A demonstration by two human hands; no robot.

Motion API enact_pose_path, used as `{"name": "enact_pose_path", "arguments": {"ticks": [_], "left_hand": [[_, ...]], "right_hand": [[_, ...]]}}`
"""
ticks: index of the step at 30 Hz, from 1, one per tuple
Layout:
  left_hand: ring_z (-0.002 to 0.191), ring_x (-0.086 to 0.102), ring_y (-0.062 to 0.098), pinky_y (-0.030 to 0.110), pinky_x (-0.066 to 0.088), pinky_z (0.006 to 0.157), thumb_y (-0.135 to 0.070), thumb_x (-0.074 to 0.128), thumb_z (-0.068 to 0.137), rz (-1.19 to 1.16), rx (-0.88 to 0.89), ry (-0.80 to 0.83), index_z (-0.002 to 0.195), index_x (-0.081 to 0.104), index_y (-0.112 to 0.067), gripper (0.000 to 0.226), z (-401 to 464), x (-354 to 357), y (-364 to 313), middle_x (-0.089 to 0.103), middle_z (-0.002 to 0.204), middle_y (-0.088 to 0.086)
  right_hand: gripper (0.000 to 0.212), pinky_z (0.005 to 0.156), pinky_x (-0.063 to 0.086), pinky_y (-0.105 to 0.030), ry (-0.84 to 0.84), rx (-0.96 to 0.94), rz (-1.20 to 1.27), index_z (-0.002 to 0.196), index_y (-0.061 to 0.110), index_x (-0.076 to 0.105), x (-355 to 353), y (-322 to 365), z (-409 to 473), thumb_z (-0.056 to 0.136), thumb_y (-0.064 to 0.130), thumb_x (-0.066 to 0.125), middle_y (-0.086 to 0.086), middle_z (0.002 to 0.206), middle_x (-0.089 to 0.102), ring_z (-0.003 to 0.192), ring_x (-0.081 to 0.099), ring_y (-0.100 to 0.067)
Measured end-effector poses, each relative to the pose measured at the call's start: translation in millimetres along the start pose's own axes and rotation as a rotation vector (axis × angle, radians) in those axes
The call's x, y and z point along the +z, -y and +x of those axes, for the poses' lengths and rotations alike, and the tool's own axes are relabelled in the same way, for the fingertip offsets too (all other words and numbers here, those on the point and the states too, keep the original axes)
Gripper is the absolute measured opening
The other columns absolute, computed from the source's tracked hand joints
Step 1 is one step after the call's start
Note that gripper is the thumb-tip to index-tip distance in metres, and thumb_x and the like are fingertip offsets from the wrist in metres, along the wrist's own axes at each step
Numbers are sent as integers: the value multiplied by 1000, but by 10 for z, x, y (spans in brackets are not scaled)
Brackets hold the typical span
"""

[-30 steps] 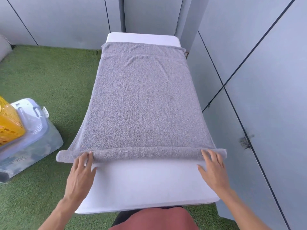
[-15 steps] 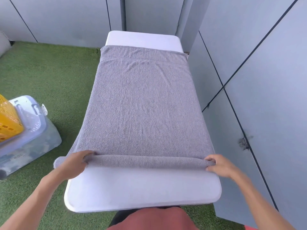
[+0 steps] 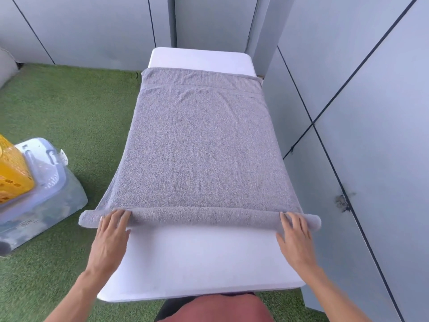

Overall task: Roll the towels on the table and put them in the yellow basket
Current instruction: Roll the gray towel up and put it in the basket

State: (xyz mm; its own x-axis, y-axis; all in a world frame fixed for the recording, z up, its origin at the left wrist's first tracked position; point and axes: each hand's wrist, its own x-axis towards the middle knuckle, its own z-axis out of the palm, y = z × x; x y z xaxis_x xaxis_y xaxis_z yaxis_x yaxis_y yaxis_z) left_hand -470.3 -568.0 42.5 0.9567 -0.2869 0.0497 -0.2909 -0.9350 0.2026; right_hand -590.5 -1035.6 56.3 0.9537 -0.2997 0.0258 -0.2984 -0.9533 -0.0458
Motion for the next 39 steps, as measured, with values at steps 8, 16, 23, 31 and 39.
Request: {"name": "enact_pose_path", "arguments": {"ticks": [8,16,23,31,39], "left_hand": [[104,55,36,45,45,89,3,59,84,-81,-96,264,113,60,-5,29,383,-177,149,64,106,13],[102,58,36,40,43,80,-2,67,83,-294,-252,241,100,66,-19,24,559,-510,112,60,105,12],[91,49,37,51,51,73,-13,71,83,27,27,-88,112,60,-3,33,76,-201,-113,50,109,14],[97,50,35,50,49,80,11,61,78,-31,-54,97,106,58,-3,32,469,-149,-48,57,101,13],[112,56,25,28,40,88,-4,52,92,-121,-169,654,123,56,-7,32,517,-481,27,61,119,8]], "right_hand": [[39,97,38,-33,291,-22,13,114,8,58,-138,-102,309,80,-8,45,-7,115,58,114,50,-28],[38,93,42,-34,290,219,441,99,36,60,-359,-202,563,79,4,61,3,115,57,109,57,-18],[44,90,40,-47,-79,-26,-48,109,11,66,-77,42,103,72,32,76,-9,114,57,108,49,-32],[29,95,41,-41,133,52,25,106,8,62,-118,37,462,78,5,68,-7,106,60,110,54,-32],[11,82,50,-34,796,73,25,77,33,49,-385,-255,496,77,28,60,10,92,55,92,57,-17]]}}
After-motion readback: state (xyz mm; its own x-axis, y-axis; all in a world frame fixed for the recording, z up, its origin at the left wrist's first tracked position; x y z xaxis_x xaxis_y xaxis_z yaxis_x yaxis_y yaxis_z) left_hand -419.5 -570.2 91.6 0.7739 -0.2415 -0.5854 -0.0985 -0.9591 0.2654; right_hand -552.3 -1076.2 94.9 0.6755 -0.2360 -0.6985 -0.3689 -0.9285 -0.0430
